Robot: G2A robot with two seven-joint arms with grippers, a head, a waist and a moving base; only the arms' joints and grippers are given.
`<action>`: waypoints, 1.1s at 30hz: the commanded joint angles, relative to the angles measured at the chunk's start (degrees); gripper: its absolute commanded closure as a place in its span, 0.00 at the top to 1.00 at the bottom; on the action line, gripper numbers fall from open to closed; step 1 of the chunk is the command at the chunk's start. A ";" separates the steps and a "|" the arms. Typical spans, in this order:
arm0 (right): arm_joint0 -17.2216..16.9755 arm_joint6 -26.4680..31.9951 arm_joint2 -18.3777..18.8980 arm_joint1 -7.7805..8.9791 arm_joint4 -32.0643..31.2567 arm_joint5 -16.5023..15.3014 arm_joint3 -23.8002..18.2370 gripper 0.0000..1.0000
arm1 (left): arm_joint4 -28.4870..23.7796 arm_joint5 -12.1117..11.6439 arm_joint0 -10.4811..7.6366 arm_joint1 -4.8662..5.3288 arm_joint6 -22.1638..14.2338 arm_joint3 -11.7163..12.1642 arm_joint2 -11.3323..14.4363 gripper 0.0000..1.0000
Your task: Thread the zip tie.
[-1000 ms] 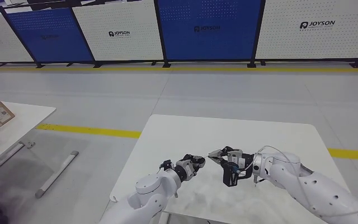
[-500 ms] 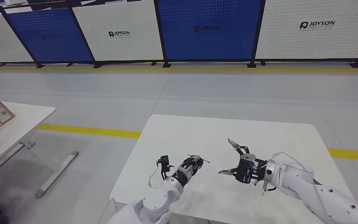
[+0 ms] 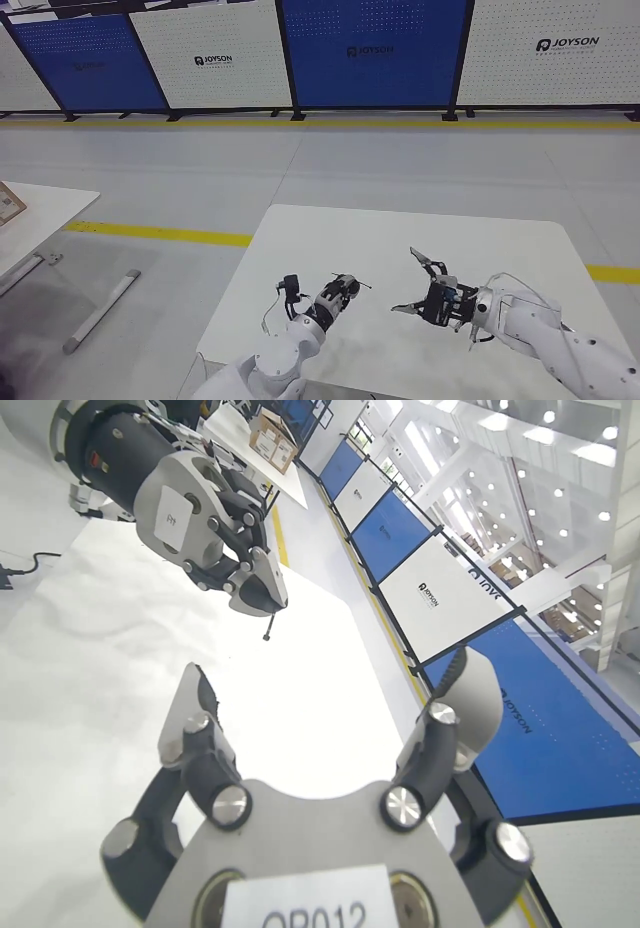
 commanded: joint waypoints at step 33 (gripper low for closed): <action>-1.56 11.49 -6.28 2.61 59.08 0.00 -9.51 1.00 | -4.60 5.08 -2.80 0.11 -11.88 3.20 -6.70 0.00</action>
